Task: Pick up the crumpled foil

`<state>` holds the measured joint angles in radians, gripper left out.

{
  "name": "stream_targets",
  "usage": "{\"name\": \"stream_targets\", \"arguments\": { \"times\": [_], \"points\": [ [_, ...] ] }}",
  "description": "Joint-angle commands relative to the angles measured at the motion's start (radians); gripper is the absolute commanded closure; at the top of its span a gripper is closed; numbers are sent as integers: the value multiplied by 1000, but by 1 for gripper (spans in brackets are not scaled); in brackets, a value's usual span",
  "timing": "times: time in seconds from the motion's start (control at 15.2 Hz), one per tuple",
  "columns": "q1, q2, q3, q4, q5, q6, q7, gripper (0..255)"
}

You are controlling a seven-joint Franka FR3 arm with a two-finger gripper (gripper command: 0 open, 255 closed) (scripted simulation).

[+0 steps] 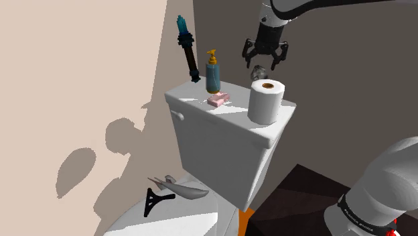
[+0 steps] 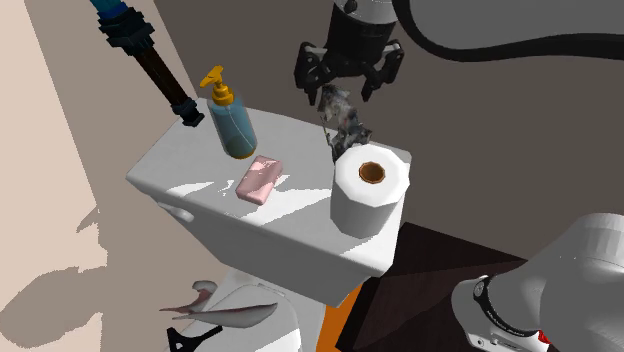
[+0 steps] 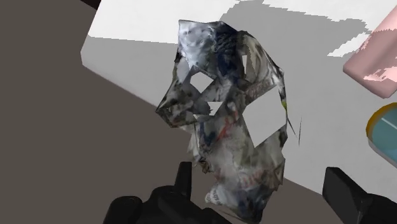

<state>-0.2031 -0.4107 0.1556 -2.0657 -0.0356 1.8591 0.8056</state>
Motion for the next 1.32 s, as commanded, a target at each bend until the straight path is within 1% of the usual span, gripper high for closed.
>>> {"name": "stream_targets", "arguments": {
  "times": [0.0, 0.13, 0.2, 0.73, 0.79, 1.25],
  "points": [
    [-5, -1, -8, -41, 1, 27, -2, 0],
    [-5, -1, -8, -49, 1, 34, -2, 0],
    [-5, -5, -7, -56, 2, 37, -1, 255],
    [-6, 19, -3, -44, -1, 49, 4, 255],
    [-6, -1, -7, -49, 2, 34, -2, 255],
    [-14, 12, -4, 57, 3, -59, -9, 255]
  ]
}}
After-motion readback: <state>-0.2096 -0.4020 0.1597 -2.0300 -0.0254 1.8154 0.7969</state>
